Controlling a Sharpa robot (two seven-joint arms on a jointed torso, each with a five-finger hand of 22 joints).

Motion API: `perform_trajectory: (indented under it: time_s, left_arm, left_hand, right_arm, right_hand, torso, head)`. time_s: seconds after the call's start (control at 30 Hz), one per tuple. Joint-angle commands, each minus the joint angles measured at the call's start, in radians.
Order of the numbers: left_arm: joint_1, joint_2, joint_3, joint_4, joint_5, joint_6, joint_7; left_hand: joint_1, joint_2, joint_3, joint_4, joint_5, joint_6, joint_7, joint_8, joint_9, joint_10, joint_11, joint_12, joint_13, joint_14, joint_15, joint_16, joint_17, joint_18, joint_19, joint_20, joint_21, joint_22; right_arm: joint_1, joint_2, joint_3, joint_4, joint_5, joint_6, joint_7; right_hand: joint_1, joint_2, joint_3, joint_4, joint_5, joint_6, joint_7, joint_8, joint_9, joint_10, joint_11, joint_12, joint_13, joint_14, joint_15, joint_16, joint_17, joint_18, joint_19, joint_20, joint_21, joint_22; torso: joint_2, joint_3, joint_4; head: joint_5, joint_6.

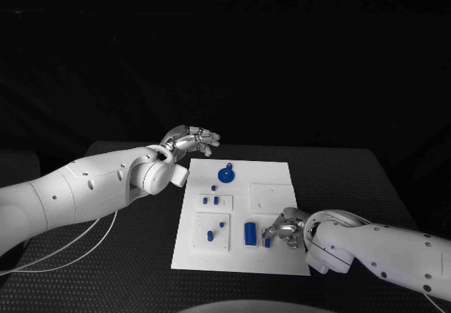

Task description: Assemble the parts on the task board

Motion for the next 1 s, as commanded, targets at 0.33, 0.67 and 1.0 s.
perform_trajectory:
  time_s: [0.33,0.67,1.0]
  left_arm:
    - [0.001,0.002,0.001,0.002,0.005,0.016,0.003]
    - [0.001,0.001,0.001,0.002,0.005,0.015,0.002]
    - [0.001,0.001,0.000,0.002,0.005,0.017,0.002]
  left_hand:
    - [-0.011,0.003,0.001,0.007,0.002,-0.010,0.001,0.005,-0.002,-0.003,0.005,0.000,-0.002,0.002,0.002,-0.006,0.001,0.018,0.005,0.001,-0.006,0.002]
    - [-0.012,0.003,0.001,0.008,0.002,-0.011,0.001,0.005,-0.002,-0.003,0.005,0.000,-0.002,0.002,0.002,-0.006,0.002,0.018,0.005,0.001,-0.006,0.002]
    - [-0.011,0.003,0.001,0.009,0.002,-0.011,0.001,0.005,-0.002,-0.003,0.004,0.001,-0.001,0.003,0.001,-0.006,0.002,0.018,0.005,0.001,-0.007,0.003]
  right_arm:
    - [-0.001,0.000,0.000,0.007,-0.034,-0.004,0.057]
    - [-0.001,-0.018,0.000,0.012,-0.094,0.047,0.063]
    - [-0.008,-0.043,0.000,0.023,-0.162,0.141,0.069]
  right_hand:
    - [-0.036,-0.137,-0.046,0.059,-0.042,-0.010,0.007,-0.012,0.000,-0.033,0.004,-0.027,-0.015,0.001,-0.006,-0.009,-0.001,0.029,0.004,-0.014,-0.009,0.000]
    - [-0.036,-0.141,-0.070,0.062,-0.042,-0.015,0.008,-0.014,0.003,-0.043,0.005,-0.033,-0.019,-0.001,-0.005,-0.011,-0.001,0.029,0.000,-0.017,-0.012,0.000]
    - [0.017,-0.142,-0.123,0.015,-0.042,-0.016,0.008,-0.013,0.011,-0.053,0.005,-0.035,-0.019,-0.002,-0.004,-0.015,0.000,0.029,-0.008,-0.018,-0.015,0.002]
  torso:
    - [0.000,0.0002,-0.0003]
    - [0.000,0.0000,0.0000]
    - [0.000,0.0010,-0.0014]
  head:
    - [0.006,-0.001]
    - [0.004,0.000]
    - [0.005,0.003]
